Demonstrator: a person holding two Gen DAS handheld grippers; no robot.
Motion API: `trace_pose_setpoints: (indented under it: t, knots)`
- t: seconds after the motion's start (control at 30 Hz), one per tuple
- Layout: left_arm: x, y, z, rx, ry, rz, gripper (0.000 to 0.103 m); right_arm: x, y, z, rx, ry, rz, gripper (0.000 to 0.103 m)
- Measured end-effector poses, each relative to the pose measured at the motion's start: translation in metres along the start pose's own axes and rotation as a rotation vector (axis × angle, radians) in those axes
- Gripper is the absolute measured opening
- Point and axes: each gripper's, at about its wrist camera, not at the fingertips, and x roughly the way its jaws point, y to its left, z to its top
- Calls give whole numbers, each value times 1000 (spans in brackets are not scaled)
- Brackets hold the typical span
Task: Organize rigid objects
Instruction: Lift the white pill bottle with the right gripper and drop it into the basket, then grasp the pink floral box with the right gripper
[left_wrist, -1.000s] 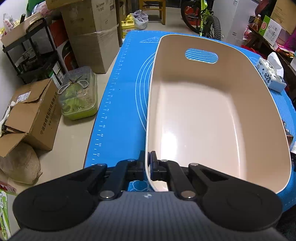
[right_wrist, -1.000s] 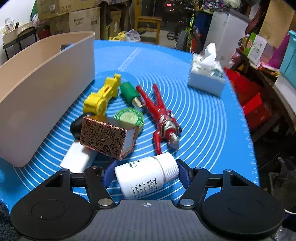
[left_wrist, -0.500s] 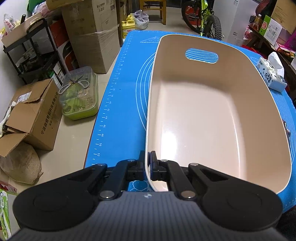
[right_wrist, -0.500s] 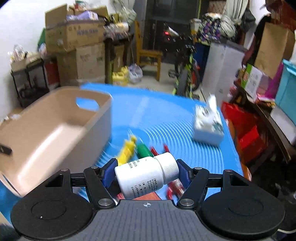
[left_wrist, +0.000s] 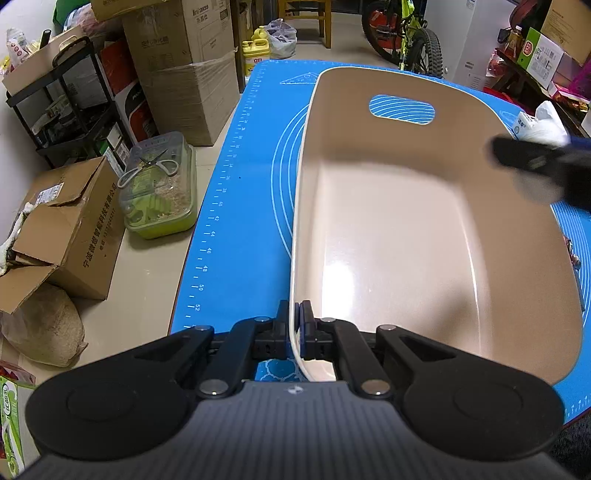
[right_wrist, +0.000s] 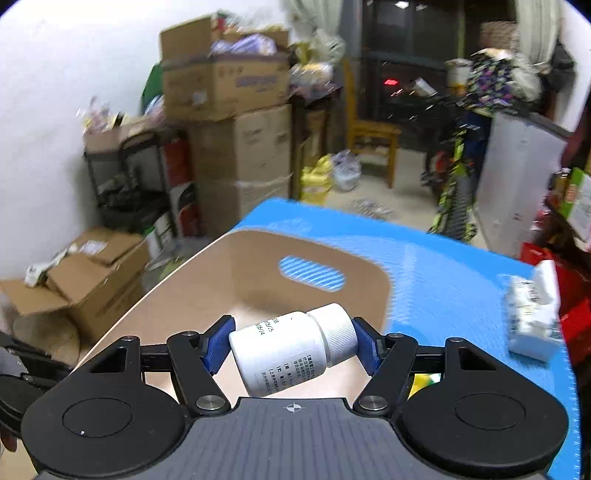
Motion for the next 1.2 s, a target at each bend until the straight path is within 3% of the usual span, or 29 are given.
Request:
trace_pose_setpoints:
  t: [0.23,0.43,0.83,1.03,1.2]
  knots:
    - [1,-1,0,7,1,1,6,45,41,-8,-102,183,8,70]
    - [1,-2,-1,9,3,1,6,70,54,-20,-133,302,-7,71]
    - [1,-3,-1,10,6,0,6,11,18,-17,-29,140,-18,82]
    - [1,-3,0,16,7,0,6,-26,-20,-21,40,70,-83,84]
    - [1,-2,-1,14,3,-2,6,-40,-58,-42,84,72,-149,88]
